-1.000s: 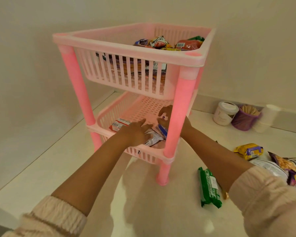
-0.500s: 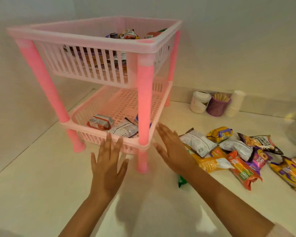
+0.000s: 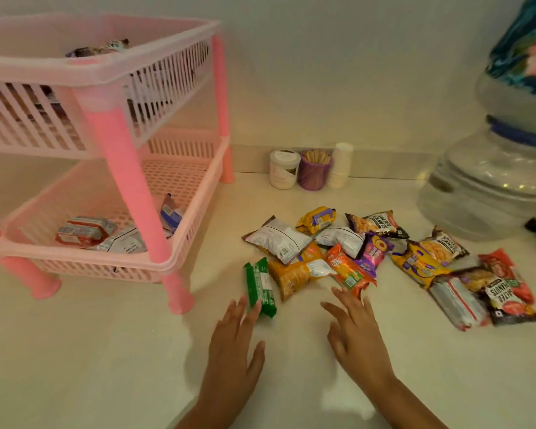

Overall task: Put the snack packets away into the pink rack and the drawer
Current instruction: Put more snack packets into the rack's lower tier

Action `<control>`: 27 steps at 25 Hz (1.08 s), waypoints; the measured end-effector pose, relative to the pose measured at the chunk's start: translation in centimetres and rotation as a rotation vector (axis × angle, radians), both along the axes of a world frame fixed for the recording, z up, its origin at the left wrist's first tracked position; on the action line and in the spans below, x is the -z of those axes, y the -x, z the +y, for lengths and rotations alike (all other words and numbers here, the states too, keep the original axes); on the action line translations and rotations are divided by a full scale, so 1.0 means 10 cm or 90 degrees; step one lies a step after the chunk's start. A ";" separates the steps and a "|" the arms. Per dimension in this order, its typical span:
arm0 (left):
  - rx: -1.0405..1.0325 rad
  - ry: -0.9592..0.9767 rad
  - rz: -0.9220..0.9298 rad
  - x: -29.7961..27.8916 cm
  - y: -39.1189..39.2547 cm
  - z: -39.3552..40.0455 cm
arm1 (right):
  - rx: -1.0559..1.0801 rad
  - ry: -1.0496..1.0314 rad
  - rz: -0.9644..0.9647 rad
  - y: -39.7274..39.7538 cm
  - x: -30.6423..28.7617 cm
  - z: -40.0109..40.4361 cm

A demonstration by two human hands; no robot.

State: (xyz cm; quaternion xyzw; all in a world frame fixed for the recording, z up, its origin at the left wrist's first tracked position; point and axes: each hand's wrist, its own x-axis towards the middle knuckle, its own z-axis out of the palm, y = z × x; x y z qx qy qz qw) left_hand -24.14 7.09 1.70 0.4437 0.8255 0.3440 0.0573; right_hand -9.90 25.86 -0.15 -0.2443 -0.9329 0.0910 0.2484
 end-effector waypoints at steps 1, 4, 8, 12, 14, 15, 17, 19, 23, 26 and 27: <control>0.012 -0.015 0.022 -0.02 -0.04 0.11 | 0.039 0.005 -0.011 -0.13 0.02 0.09; 0.062 -0.011 0.124 -0.02 -0.06 0.47 | 0.165 0.025 -0.025 -0.39 0.02 0.41; -0.049 0.076 0.115 0.05 0.08 0.80 | 0.182 0.055 -0.025 -0.50 0.00 0.72; -0.092 0.035 0.118 0.21 0.12 0.80 | 0.044 0.031 -0.059 -0.40 0.01 0.78; -0.092 -0.014 0.117 0.27 0.12 0.80 | 0.010 0.014 -0.088 -0.28 0.00 0.81; -0.105 -0.035 0.103 0.29 0.12 0.80 | -0.001 0.013 -0.099 -0.22 0.00 0.82; -0.137 -0.075 0.080 0.26 0.11 0.80 | -0.015 0.032 -0.096 -0.11 -0.01 0.86; -0.081 -0.103 0.155 0.18 0.17 0.87 | -0.023 0.060 -0.071 -0.03 -0.02 0.90; -0.069 -0.042 0.204 -0.16 0.57 1.35 | -0.041 0.072 -0.037 0.00 0.01 0.93; -0.111 0.110 0.131 -0.26 0.85 1.76 | -0.039 0.068 -0.026 0.00 0.03 0.95; -0.106 0.165 0.126 -0.25 0.94 1.87 | -0.038 0.066 -0.022 0.01 0.03 0.95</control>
